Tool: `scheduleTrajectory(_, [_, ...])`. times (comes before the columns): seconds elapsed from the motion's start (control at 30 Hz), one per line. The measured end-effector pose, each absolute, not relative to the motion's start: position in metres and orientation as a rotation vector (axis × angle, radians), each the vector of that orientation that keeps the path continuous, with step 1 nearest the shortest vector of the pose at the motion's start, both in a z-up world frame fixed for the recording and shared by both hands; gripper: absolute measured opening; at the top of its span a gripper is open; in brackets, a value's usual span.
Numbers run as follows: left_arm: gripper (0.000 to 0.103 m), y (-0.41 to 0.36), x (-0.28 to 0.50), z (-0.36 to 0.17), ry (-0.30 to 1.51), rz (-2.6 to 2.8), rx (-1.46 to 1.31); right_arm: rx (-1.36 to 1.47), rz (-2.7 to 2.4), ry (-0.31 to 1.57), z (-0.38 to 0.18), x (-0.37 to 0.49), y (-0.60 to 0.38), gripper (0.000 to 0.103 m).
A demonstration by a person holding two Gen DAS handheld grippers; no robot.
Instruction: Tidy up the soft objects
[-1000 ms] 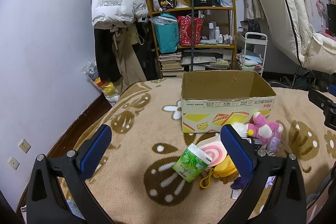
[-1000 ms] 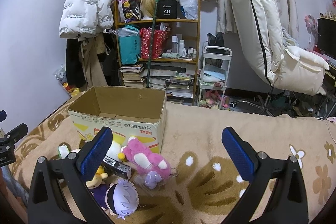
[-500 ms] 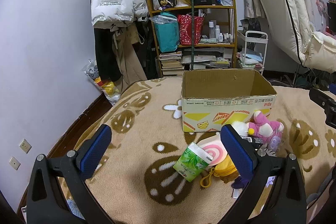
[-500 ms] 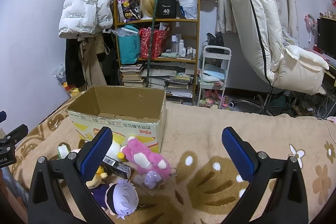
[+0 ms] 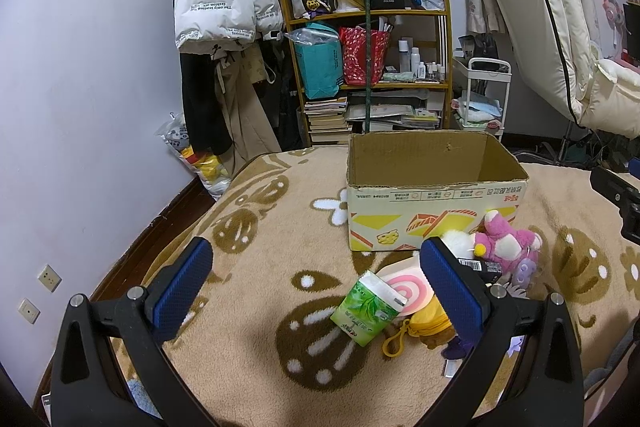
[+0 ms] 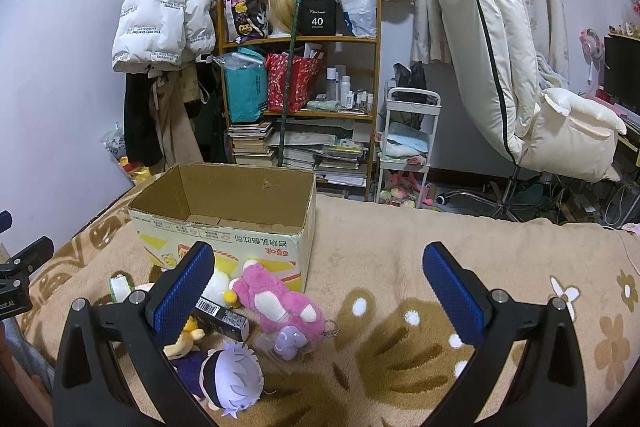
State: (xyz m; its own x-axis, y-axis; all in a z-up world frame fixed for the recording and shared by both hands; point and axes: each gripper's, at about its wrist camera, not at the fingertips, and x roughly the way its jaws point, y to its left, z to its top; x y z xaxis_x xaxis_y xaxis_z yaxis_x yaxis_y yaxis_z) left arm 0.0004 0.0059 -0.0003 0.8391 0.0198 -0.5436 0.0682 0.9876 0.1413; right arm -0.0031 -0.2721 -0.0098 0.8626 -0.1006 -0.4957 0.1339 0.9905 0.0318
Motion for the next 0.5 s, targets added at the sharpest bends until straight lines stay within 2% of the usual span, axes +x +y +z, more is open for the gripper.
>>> scheduleTrajectory(0.5, [0.102,0.0068,0.0007,-0.0019,0.577,-0.025,0.159,0.066,-0.124,0.516,-0.01,-0.0033,-0.2723,0.103])
